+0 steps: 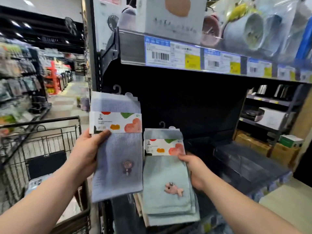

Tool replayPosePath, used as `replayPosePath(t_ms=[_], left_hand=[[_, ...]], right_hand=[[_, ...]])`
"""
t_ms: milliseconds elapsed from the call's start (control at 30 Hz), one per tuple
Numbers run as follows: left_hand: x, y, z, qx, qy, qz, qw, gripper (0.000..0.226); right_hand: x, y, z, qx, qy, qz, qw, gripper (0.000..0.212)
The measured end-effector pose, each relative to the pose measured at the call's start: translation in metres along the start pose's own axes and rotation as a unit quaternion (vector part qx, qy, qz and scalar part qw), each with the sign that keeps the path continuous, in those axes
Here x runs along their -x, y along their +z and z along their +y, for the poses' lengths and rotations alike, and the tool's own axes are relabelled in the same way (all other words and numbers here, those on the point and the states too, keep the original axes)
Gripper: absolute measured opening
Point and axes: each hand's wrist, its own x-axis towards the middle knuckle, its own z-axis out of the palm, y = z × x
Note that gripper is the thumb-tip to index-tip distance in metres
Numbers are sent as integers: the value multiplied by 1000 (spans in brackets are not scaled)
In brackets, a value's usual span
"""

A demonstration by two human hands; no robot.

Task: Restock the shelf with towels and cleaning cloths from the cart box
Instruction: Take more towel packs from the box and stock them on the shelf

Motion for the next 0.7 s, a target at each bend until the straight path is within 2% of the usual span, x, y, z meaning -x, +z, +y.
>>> replayPosePath(t_ms=[133, 333, 400, 567, 667, 700], left_hand=[[5, -4, 6, -9, 23, 35, 999, 20], [19, 1, 12, -16, 45, 102, 994, 21], [21, 4, 12, -24, 47, 120, 991, 17], [28, 16, 11, -38, 61, 137, 988, 16], [33, 23, 9, -50, 68, 143, 986, 15], [34, 25, 9, -54, 70, 144, 986, 15]], right_hand=[[-28, 3, 12, 5, 48, -42, 998, 28], [-58, -1, 23, 80, 80, -85, 990, 38], [-64, 3, 26, 115, 87, -95, 985, 33], [-86, 9, 49, 206, 68, -43, 975, 38], [-90, 13, 60, 221, 47, -4, 974, 7], [-91, 14, 62, 236, 39, 3, 971, 19]])
